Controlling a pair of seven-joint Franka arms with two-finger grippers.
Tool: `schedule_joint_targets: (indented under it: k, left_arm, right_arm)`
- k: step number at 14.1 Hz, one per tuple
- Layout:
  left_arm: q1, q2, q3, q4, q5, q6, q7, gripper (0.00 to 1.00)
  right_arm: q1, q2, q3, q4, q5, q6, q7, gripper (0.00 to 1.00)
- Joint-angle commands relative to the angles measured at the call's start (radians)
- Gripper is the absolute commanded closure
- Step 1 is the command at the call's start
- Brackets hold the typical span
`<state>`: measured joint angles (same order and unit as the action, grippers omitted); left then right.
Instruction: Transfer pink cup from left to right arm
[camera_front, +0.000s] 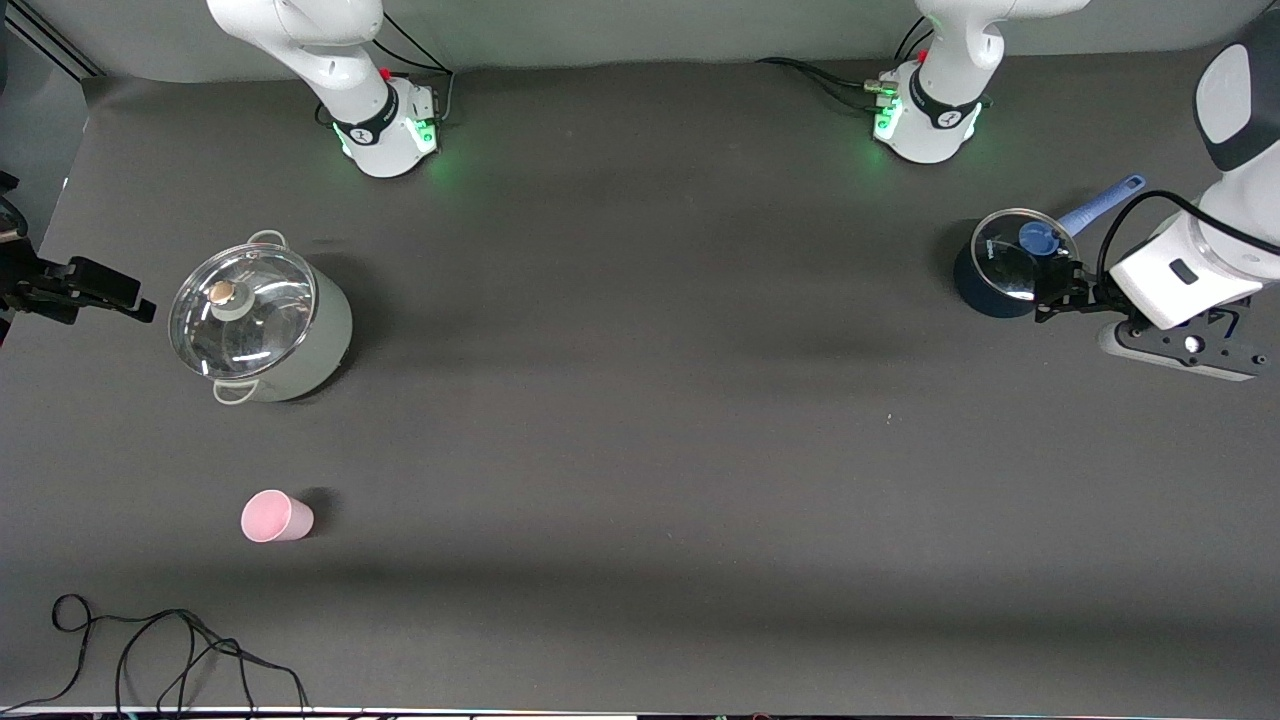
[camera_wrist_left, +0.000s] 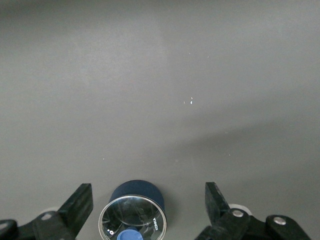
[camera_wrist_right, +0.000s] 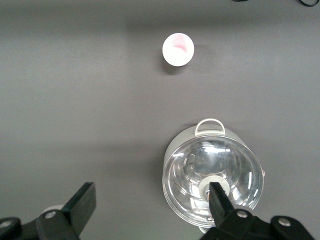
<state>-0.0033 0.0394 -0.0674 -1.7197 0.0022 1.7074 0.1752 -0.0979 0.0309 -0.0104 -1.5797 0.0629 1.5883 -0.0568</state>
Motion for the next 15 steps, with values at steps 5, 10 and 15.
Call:
schedule_joint_targets:
  k: [5, 10, 15]
  left_arm:
    - [0.000, -0.019, 0.008, -0.021, -0.004, 0.006, -0.003, 0.00]
    - [0.000, -0.018, 0.008, -0.021, -0.004, 0.003, -0.003, 0.00]
    - [0.002, -0.018, 0.008, -0.021, -0.004, 0.003, -0.003, 0.00]
  right_arm:
    - [0.000, -0.022, 0.007, 0.001, -0.061, -0.039, -0.052, 0.00]
    - [-0.002, -0.019, 0.004, 0.020, -0.083, -0.088, -0.127, 0.00]
    - [-0.002, -0.017, 0.004, 0.020, -0.084, -0.088, -0.129, 0.00]
